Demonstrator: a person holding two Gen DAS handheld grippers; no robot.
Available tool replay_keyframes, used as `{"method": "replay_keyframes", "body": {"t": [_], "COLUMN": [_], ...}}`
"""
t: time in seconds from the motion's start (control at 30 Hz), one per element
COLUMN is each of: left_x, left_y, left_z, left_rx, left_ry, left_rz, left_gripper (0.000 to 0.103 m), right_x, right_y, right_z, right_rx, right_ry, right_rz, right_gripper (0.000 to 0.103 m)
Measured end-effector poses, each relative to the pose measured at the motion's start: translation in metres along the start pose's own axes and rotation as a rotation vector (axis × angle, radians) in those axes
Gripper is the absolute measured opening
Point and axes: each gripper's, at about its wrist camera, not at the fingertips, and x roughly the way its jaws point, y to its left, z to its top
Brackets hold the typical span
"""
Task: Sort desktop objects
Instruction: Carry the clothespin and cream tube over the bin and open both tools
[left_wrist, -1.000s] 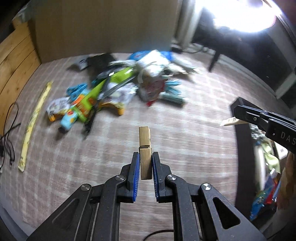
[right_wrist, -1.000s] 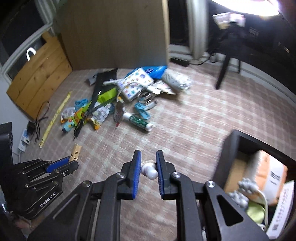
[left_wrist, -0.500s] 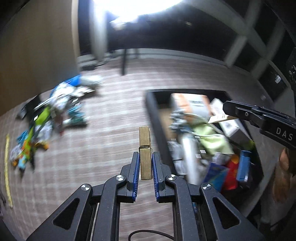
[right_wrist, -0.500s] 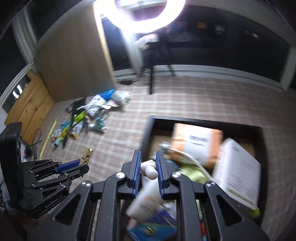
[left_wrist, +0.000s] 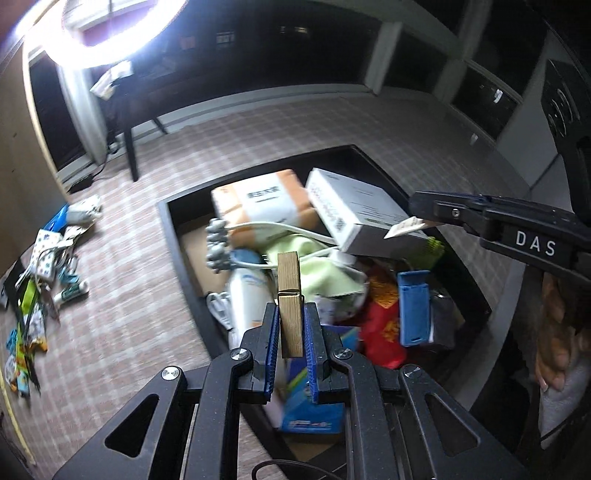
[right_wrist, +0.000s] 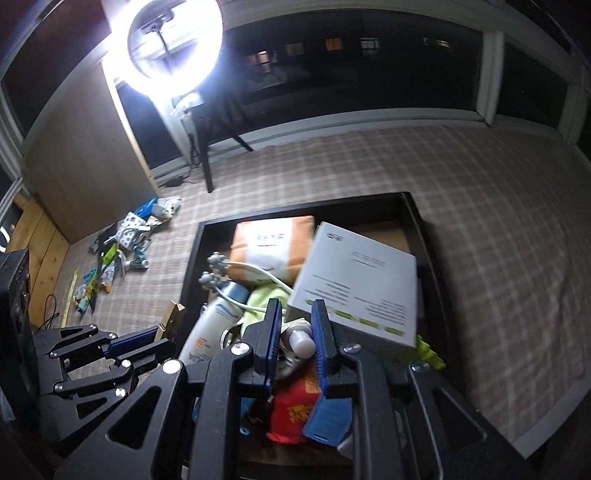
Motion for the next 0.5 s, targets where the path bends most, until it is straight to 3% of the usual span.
{"method": "replay_keyframes", "body": {"t": [0.2,0.23,0.27,0.3,0.33,0.37,0.5], "left_x": [0.007,0.009,0.009,0.009,0.008,0.007,0.004], "left_y": [-0.016,-0.018,-0.018,-0.018,-0.018,-0.017,-0.011], "left_z": [0.000,0.000,0.000,0.000,0.000,0.000,0.001], "left_rx": [0.049,0.055,0.045,0.041,0.042,0.046,0.037], "left_ry": [0.025,0.034,0.040,0.035,0.027,0.022,0.010], "left_rz": [-0.020,-0.028,-0.027,-0.032,-0.033,-0.026,-0.007], "left_gripper": [0.013,0.018,0.034,0.041,0.046,0.045,0.045], "right_x": [0.000,0.001,0.001,0.001,0.001,0.000,-0.001], "right_y": [-0.005,-0.004,-0.004,-0.004,-0.003,-0.003,-0.001], "right_z": [-0.005,-0.005,-0.004,-0.004,-0.004,-0.003,0.000], "right_rx": [0.008,0.004,0.000,0.002,0.007,0.008,-0.001], "right_ry": [0.011,0.016,0.018,0.020,0.020,0.013,0.004], "right_rz": [-0.009,-0.006,-0.002,-0.006,-0.014,-0.017,-0.020], "right_gripper": [0.017,0.017,0.018,0.022,0.032,0.043,0.046]}}
